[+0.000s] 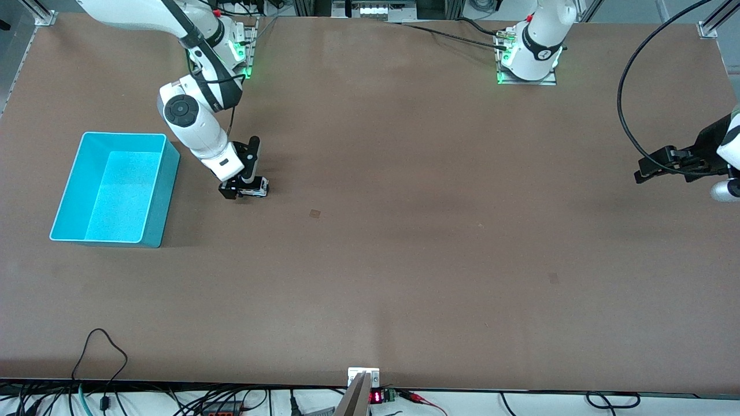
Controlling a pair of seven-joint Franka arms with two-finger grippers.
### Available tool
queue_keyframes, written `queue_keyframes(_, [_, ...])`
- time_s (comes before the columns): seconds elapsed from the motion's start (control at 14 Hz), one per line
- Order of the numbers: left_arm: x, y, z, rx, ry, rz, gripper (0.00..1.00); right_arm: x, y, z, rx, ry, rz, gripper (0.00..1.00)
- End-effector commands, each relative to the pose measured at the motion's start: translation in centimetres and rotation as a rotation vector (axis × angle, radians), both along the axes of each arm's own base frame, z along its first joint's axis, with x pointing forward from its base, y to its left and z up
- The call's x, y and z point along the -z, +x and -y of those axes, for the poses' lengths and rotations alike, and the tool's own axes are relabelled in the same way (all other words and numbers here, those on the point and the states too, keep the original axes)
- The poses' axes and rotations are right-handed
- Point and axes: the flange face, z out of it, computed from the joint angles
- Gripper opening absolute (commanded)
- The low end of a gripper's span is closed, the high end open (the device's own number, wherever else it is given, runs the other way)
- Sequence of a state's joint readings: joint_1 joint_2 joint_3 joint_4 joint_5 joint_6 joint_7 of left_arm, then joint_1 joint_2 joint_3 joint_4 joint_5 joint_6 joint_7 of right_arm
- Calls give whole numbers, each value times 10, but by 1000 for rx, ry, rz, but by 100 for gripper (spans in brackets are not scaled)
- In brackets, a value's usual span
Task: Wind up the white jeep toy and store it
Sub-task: 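Lift the jeep with the right gripper and carry it over the teal box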
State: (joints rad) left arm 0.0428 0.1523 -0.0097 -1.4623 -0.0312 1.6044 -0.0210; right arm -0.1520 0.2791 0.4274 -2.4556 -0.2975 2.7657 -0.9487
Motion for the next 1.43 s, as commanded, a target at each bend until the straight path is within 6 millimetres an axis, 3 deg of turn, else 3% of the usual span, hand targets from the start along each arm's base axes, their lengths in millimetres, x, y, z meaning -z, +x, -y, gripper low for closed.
queue_keyframes(0.0, [-4, -2, 0, 4, 23, 6, 100, 3, 5, -3, -13, 14, 14, 89])
queue_keyframes(0.07, [-4, -2, -3, 0, 23, 6, 100, 4, 5, -3, -13, 15, 14, 77])
queue_keyframes(0.14, [-4, -2, -4, -2, 23, 6, 100, 5, 4, -4, -14, 15, 12, 49])
queue_keyframes(0.21, [-4, -2, -4, -2, 23, 6, 100, 5, 4, -3, -11, 16, 12, 31])
queue_keyframes(0.36, [-5, -3, -4, -2, 23, 6, 100, 4, 6, -1, -1, 18, 12, 5])
queue_keyframes(0.43, [-5, -2, -2, 0, 23, 9, 100, 4, 6, 1, 29, 20, 11, 0])
queue_keyframes(0.64, [-6, -3, -1, 1, 11, 11, 100, -7, 10, 2, 90, 15, 33, 0])
queue_keyframes(1.0, [-13, -8, 6, 10, 11, 13, 100, -79, 14, 22, 290, -90, 82, 0])
queue_keyframes(1.36, [-12, -7, 6, 10, 8, 13, 100, -127, 26, 69, 539, -88, 174, 0])
